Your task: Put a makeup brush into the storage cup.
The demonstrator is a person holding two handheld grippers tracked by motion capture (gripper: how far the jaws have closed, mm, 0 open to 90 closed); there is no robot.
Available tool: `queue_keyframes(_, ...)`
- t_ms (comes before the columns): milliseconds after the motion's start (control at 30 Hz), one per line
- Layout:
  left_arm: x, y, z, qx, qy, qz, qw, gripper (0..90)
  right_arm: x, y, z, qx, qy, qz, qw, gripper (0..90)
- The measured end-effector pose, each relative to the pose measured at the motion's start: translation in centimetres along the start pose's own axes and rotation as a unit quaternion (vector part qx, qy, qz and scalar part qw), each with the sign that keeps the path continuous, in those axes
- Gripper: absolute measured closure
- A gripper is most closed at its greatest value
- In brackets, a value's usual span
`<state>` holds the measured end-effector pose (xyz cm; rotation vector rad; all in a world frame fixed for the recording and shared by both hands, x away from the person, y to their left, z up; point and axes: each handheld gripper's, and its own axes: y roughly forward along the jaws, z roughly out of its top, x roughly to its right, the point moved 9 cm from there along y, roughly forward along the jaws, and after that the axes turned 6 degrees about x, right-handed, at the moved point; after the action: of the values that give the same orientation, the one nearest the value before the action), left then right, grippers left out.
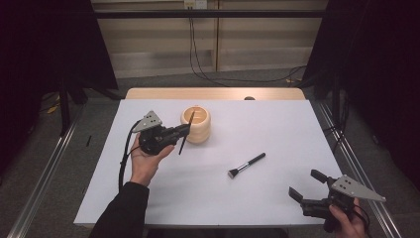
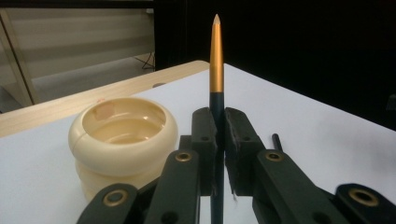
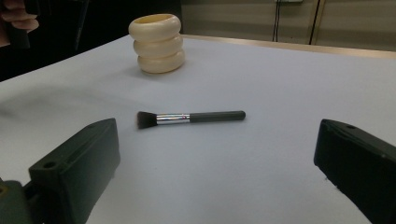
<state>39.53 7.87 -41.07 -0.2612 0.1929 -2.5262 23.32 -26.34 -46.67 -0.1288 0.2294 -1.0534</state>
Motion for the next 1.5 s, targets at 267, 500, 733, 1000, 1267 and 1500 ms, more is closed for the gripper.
queue_keyframes(267,-0.4,1.0,1.2,-0.004,0.008,0.001,1.0000,83.4,0.0,0.0,0.0,0.001,0.000,-0.001,1.0000,0.0)
queue_keyframes(500,-0.5,1.6,2.1,-0.002,0.013,0.004,0.9999,83.4,0.0,0.0,0.0,0.002,0.002,-0.001,1.0000,0.0)
queue_keyframes(733,-1.1,2.5,3.6,0.004,0.016,0.006,0.9998,83.4,0.0,0.0,0.1,0.006,0.009,-0.004,0.9999,0.0)
queue_keyframes(1000,-1.8,3.3,4.6,0.010,0.012,0.006,0.9999,83.4,0.0,0.0,0.1,0.005,0.008,-0.002,1.0000,0.0)
queue_keyframes(1267,-2.4,4.4,4.9,0.003,0.005,0.022,0.9997,83.4,0.0,0.0,0.0,0.005,0.010,-0.003,0.9999,0.0)
queue_keyframes(1500,-3.1,5.1,5.7,0.009,0.004,0.031,0.9995,83.4,0.1,-0.1,0.0,0.001,0.006,-0.003,1.0000,0.0)
